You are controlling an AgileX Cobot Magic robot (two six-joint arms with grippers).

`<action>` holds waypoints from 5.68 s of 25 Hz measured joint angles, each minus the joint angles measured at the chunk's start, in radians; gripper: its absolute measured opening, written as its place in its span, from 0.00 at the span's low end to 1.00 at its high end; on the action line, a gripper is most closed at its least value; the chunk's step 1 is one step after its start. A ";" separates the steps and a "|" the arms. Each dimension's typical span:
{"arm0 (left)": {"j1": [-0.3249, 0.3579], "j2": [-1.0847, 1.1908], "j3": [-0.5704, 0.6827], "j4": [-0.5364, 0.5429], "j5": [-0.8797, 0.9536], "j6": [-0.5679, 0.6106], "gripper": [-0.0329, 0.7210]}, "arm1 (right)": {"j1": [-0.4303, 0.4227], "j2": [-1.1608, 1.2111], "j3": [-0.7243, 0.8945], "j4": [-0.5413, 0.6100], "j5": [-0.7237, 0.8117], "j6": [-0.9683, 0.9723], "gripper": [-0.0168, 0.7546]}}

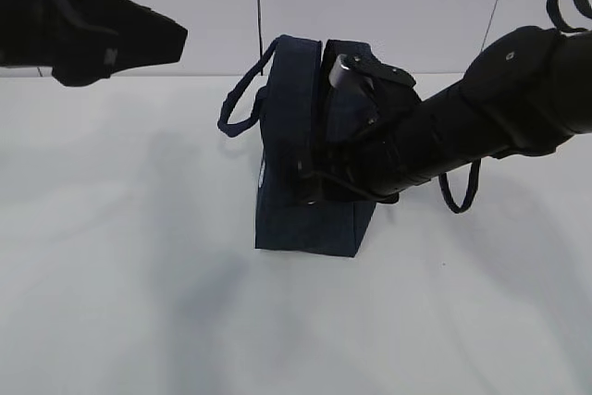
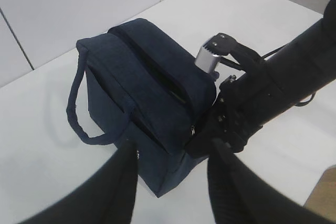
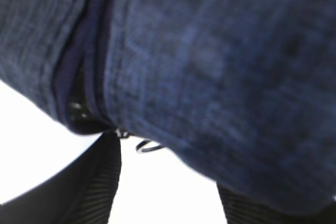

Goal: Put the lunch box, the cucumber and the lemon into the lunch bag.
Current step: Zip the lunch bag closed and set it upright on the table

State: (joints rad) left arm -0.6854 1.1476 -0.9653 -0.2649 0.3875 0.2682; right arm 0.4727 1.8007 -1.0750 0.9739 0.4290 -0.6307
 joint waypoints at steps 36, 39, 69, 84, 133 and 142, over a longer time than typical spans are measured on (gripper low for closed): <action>0.000 0.000 0.000 0.006 -0.012 0.000 0.47 | 0.000 -0.099 0.000 -0.180 0.087 0.035 0.03; 0.000 0.000 0.000 0.006 -0.012 0.000 0.47 | 0.000 -0.109 0.000 -0.216 0.104 0.045 0.03; 0.000 -0.004 0.000 -0.003 0.020 0.000 0.47 | -0.060 -0.134 0.037 -0.186 0.245 -0.322 0.47; 0.263 -0.180 0.000 0.004 0.140 0.000 0.47 | -0.174 -0.175 0.261 0.615 0.346 -1.093 0.47; 0.268 -0.103 0.092 0.073 0.010 0.000 0.47 | -0.174 0.059 0.193 0.828 0.381 -1.628 0.64; 0.268 -0.103 0.092 0.081 0.008 0.000 0.47 | -0.174 0.059 0.193 0.828 0.403 -1.607 0.64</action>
State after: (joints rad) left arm -0.4179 1.0446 -0.8736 -0.1842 0.3957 0.2682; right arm 0.2985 1.8602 -0.8823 1.8020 0.8324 -2.2374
